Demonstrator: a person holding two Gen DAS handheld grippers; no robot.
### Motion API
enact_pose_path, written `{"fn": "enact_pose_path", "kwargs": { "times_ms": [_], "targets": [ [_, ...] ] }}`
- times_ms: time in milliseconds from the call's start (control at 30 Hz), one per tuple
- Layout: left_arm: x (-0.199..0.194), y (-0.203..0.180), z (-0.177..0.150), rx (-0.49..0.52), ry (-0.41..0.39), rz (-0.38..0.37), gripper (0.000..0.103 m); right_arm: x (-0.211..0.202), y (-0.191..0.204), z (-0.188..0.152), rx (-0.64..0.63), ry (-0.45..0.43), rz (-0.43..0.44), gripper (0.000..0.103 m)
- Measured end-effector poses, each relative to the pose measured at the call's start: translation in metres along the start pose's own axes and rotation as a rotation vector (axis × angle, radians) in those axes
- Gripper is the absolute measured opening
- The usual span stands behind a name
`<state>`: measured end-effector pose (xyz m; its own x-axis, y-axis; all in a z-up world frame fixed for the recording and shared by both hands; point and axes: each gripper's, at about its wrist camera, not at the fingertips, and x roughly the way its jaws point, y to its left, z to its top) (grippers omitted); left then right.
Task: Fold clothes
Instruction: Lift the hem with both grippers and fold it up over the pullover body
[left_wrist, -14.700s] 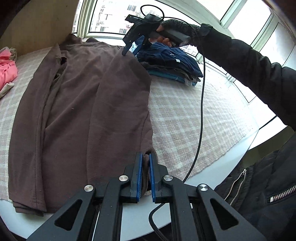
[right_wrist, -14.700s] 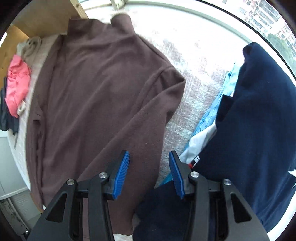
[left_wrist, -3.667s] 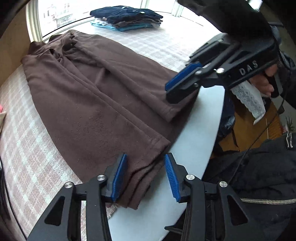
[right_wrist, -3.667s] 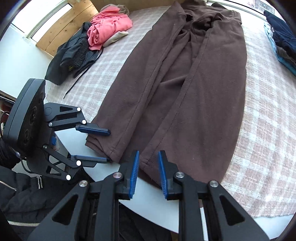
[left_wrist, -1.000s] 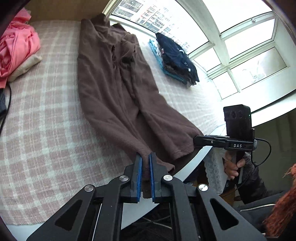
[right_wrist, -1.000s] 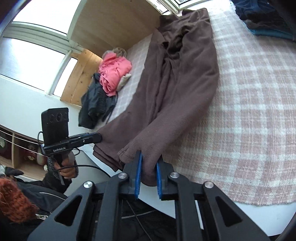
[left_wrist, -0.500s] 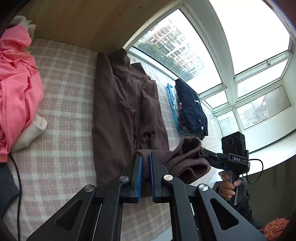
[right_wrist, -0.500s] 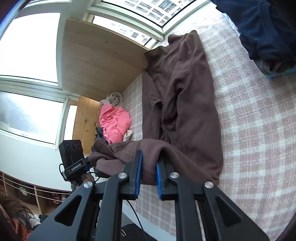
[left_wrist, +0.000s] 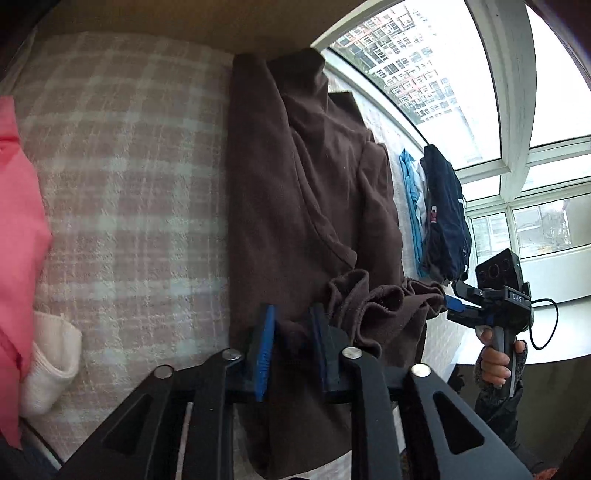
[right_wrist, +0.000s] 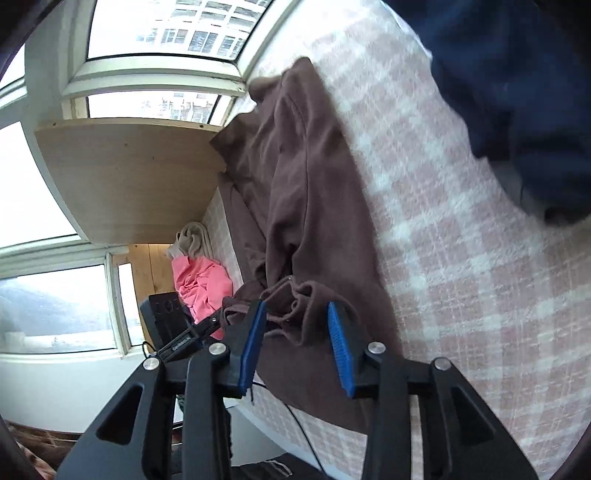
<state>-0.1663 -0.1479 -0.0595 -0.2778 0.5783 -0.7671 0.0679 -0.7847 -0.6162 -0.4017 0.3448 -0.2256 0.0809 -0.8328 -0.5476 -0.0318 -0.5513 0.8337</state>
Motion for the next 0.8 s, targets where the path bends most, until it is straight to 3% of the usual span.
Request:
{"fn": "enact_pose_path", "kwargs": {
  "times_ms": [33, 133, 200, 333, 467, 533, 600, 633, 700, 800],
  "targets": [
    [-0.009, 0.001, 0.002, -0.003, -0.026, 0.006, 0.030, -0.005, 0.006, 0.000, -0.031, -0.011, 0.005, 0.035],
    [-0.037, 0.000, -0.002, 0.016, -0.090, 0.029, 0.030, -0.007, 0.028, -0.018, -0.186, -0.034, -0.110, 0.035],
    [-0.047, -0.012, -0.015, 0.101, -0.106, 0.030, 0.030, -0.002, 0.042, -0.034, -0.294, -0.025, -0.187, 0.035],
    [-0.022, -0.040, -0.047, 0.268, 0.017, 0.011, 0.030, 0.038, 0.054, -0.070, -0.440, 0.123, -0.212, 0.035],
    [0.017, -0.044, -0.042, 0.258, 0.083, -0.004, 0.030, 0.079, 0.061, -0.068, -0.517, 0.200, -0.265, 0.035],
    [0.022, -0.040, -0.026, 0.236, 0.013, 0.077, 0.030, 0.087, 0.066, -0.050, -0.533, 0.156, -0.306, 0.035],
    [0.013, -0.030, -0.011, 0.190, -0.125, 0.233, 0.030, 0.076, 0.069, -0.025, -0.532, 0.024, -0.394, 0.035],
    [0.006, -0.023, -0.009, 0.159, -0.163, 0.256, 0.030, 0.064, 0.069, -0.014, -0.519, -0.056, -0.446, 0.035],
    [-0.009, -0.009, -0.009, 0.092, -0.195, 0.226, 0.030, 0.039, 0.067, -0.006, -0.504, -0.146, -0.480, 0.035],
    [-0.018, -0.006, -0.029, 0.118, -0.153, 0.203, 0.030, 0.017, 0.057, -0.021, -0.495, -0.113, -0.458, 0.042]
  ]
}}
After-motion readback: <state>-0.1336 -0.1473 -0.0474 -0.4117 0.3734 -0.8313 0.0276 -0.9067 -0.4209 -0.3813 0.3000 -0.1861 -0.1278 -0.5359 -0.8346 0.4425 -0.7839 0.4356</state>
